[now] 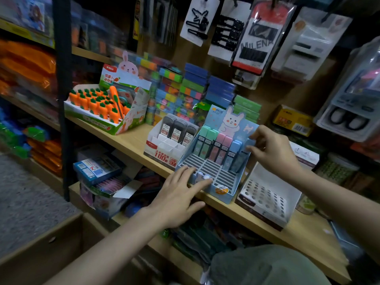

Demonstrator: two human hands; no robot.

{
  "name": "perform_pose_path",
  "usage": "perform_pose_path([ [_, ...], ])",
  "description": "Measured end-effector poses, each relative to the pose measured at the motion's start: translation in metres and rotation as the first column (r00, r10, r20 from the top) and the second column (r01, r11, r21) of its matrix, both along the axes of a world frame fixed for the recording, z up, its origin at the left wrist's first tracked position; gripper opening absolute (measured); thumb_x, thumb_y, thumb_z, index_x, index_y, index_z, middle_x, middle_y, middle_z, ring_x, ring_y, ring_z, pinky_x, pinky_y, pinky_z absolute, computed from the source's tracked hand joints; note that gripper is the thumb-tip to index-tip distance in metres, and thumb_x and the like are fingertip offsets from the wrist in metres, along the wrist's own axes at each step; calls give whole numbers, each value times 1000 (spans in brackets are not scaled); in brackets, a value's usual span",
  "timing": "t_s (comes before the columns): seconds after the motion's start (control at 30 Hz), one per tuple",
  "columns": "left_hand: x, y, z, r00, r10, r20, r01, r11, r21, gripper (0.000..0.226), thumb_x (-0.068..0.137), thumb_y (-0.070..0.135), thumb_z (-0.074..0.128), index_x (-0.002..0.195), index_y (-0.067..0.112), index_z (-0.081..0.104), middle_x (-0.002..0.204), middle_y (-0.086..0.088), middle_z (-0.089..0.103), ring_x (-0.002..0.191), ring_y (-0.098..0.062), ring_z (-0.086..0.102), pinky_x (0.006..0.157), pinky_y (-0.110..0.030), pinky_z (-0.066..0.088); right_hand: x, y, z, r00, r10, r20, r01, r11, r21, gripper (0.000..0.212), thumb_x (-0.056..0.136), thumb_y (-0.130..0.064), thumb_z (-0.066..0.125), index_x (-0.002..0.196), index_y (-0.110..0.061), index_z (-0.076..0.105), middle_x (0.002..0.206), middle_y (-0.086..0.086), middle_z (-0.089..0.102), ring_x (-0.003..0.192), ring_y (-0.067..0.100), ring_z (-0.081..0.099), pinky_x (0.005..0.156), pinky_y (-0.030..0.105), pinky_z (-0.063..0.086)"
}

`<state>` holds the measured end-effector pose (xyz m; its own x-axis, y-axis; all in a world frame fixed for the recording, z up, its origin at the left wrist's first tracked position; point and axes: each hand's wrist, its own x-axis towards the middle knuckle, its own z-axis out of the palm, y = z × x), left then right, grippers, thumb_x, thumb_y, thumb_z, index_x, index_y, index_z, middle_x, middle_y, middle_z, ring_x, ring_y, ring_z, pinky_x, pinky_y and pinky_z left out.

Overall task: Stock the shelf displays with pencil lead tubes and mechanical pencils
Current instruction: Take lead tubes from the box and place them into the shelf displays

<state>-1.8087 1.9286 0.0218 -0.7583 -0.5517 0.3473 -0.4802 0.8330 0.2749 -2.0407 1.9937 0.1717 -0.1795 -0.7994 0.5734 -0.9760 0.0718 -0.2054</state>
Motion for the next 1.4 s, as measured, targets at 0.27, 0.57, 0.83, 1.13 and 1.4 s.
perform_pose_path([
  [0.27,4,0,0,1000,-16,7,16,1000,-7,63,98,51,42,147,52,3,161,4,-3,148,-17,-14,120,-44,5,-9,-9,-17,1000,14,3,-14,999,29,26,82,-12,75,92,-24,55,82,-15,58,73,2,59,64,18,49],
  [0.57,5,-1,-2,1000,-22,5,22,1000,-11,63,98,50,41,148,51,3,161,3,-3,148,-17,-14,119,-42,4,-18,-14,-21,982,-92,-163,92,996,-5,24,77,-18,81,98,-14,70,93,-7,49,73,5,45,61,10,29],
  [0.83,9,-2,-1,999,-25,44,25,1000,-4,68,99,49,42,148,53,-5,162,7,-13,147,-12,-21,119,-38,1,-6,-9,-32,965,-161,-207,180,981,76,43,83,-30,75,120,-13,64,114,1,54,96,17,56,79,34,54],
  [1.13,28,25,5,997,-74,-11,75,987,144,67,99,47,42,146,57,-4,159,19,-18,145,-3,-20,120,-38,3,17,2,-39,960,-159,-229,203,962,184,61,90,-33,61,146,-25,37,133,9,41,119,27,41,97,42,42],
  [1.4,68,37,-21,967,108,-233,-4,913,409,38,95,37,56,132,35,50,132,14,53,123,-1,47,105,-27,42,127,18,-77,915,355,192,-383,915,130,20,89,-20,63,109,-21,66,99,-8,62,85,0,57,78,16,48],
])
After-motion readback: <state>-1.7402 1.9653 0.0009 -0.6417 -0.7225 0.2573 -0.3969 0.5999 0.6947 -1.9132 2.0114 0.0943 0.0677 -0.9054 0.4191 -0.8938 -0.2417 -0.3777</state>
